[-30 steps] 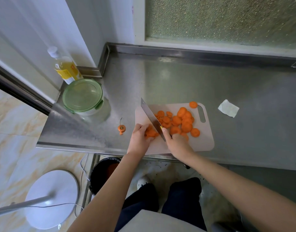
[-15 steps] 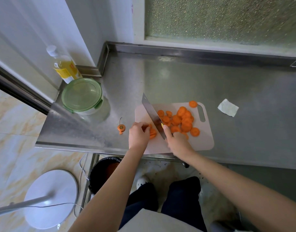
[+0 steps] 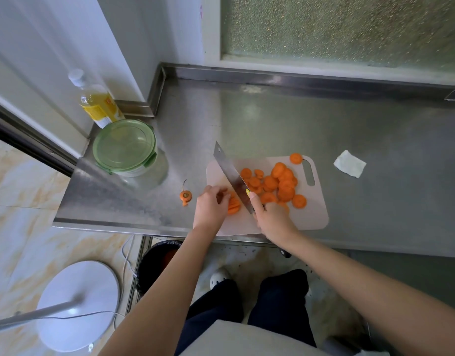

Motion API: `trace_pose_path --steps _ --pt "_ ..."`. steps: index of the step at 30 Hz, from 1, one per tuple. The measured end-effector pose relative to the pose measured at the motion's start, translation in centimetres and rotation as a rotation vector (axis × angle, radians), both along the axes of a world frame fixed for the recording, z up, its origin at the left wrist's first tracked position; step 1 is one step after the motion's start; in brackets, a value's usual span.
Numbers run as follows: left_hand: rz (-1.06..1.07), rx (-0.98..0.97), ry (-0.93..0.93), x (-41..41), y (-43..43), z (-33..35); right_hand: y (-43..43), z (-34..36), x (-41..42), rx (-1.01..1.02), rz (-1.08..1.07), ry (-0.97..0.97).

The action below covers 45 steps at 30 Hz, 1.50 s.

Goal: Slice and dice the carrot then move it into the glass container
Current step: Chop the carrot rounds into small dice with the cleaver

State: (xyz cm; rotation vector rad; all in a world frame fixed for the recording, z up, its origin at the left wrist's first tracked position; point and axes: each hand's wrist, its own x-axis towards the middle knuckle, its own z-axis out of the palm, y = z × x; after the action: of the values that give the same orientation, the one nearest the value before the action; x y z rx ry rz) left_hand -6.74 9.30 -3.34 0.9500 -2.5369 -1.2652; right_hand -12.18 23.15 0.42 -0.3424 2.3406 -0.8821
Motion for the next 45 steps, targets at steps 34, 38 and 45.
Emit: trace_pose_path --steps 34,38,45 --pt "0.163 0.055 0.061 0.0 1.7 -0.3 -2.2 0.6 1.4 0.166 0.155 0.078" --pt "0.167 0.060 0.046 0.0 1.7 -0.3 -2.3 -0.4 2.1 0.212 0.152 0.134" --pt "0.152 0.058 0.077 0.2 1.7 -0.6 -2.2 -0.2 1.6 0.107 0.052 0.061"
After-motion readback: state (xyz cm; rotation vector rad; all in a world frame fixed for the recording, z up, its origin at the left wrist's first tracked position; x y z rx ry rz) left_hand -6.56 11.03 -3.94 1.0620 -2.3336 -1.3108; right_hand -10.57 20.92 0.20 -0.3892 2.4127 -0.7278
